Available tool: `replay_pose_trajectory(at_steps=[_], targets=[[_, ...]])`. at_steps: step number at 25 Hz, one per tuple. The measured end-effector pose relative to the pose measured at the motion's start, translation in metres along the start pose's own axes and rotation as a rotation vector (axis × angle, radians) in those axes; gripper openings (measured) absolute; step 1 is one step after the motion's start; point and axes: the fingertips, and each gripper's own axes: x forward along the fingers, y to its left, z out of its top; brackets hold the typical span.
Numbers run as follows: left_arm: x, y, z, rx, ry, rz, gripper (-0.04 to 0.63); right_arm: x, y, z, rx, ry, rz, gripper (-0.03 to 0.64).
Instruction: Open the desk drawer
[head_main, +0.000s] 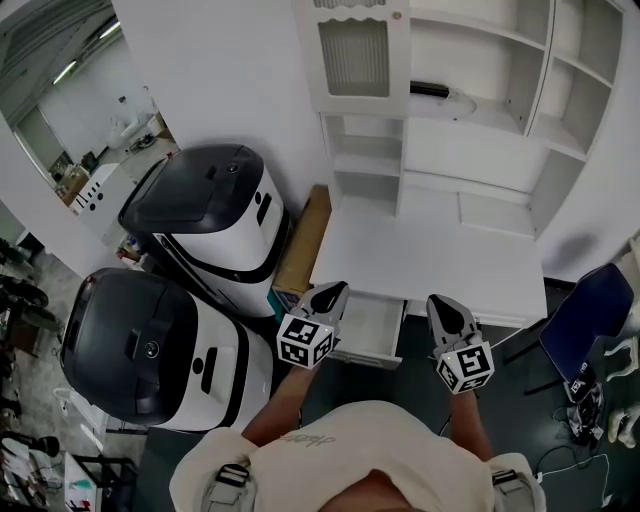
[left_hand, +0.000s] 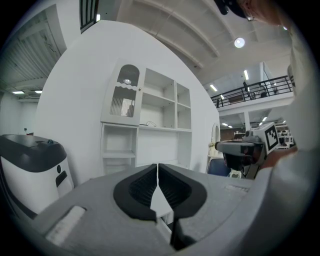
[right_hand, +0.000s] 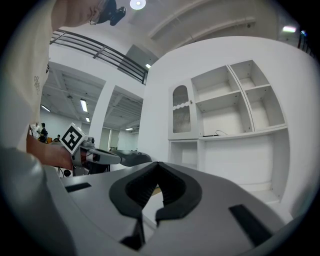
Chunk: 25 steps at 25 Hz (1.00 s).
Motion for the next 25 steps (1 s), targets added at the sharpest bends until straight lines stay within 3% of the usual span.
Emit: replay_pose_trajectory(at_steps=[25], targets=[[-0.0007, -0.0013, 0.0023, -0.024, -0.033, -0.007, 0.020, -0.0007, 0.0062, -0.0007, -0.016, 0.022, -0.006, -0.005]])
